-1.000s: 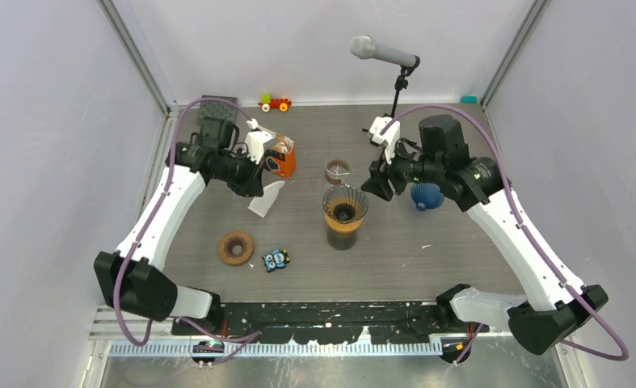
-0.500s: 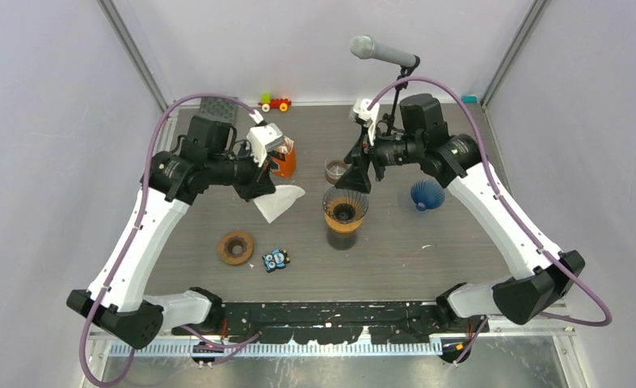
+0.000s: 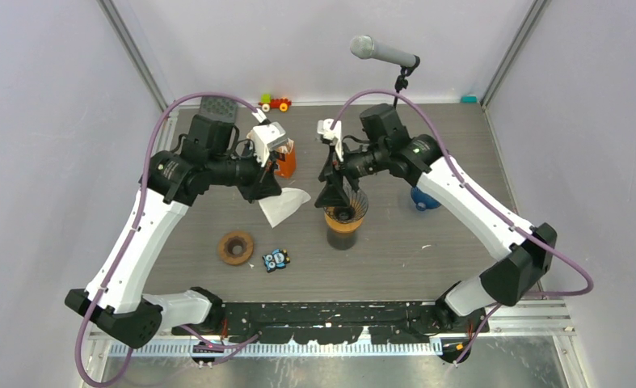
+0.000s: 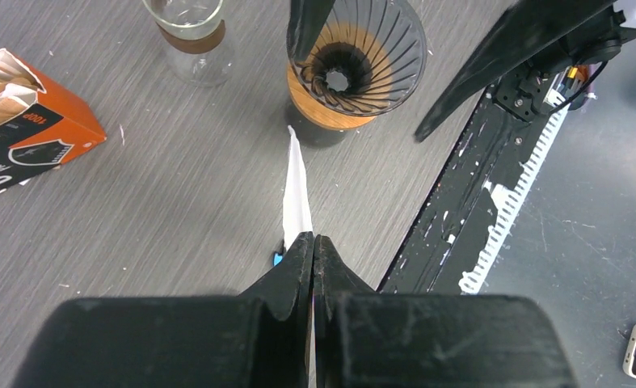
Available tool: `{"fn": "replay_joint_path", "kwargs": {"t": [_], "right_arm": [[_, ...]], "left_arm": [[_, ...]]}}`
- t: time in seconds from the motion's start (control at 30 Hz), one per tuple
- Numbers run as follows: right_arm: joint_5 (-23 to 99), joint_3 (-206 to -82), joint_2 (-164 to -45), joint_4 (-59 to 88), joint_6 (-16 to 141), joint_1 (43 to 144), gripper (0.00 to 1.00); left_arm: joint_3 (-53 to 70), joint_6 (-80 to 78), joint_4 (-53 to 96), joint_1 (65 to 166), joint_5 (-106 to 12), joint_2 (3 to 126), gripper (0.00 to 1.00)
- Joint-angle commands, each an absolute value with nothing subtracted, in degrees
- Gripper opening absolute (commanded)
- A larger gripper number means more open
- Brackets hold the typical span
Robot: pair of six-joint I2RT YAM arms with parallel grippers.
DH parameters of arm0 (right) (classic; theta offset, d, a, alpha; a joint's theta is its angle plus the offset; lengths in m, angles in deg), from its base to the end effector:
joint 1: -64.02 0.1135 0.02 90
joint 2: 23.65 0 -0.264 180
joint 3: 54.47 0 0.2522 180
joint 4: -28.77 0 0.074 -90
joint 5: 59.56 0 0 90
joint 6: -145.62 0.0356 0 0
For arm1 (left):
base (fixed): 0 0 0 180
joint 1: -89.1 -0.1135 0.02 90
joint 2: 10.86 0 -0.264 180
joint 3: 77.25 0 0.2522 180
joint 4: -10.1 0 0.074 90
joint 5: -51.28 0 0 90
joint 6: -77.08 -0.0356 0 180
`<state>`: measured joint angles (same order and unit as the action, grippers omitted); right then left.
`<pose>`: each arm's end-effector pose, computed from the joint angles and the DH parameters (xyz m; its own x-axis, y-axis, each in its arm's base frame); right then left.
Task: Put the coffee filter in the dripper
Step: Pick up the coffee filter from the center of the board.
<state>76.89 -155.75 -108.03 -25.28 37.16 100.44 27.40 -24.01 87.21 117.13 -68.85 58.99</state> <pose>0.2373 0.2072 0.3900 -0.1842 -0.4070 -0.8946 -0.9828 0.0870 0.1628 0.1802 -0.1162 0.4347 -0.4419 0.4237 -0.7907 0.8347 0.5171 -0.1893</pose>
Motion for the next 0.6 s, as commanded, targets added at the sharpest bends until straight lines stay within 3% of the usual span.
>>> {"fn": "replay_joint_path", "kwargs": {"t": [0.0, 0.57], "right_arm": [[77.23, -157.73, -111.22, -24.71, 33.16, 102.68, 0.82], [79.75, -163.12, -115.34, -30.48, 27.53, 103.89, 0.82]], "left_arm": [[28.81, -22.91, 87.06, 117.4, -71.45, 58.41, 0.0], [27.53, -21.81, 86.82, 117.35, -73.81, 55.95, 0.0]]}}
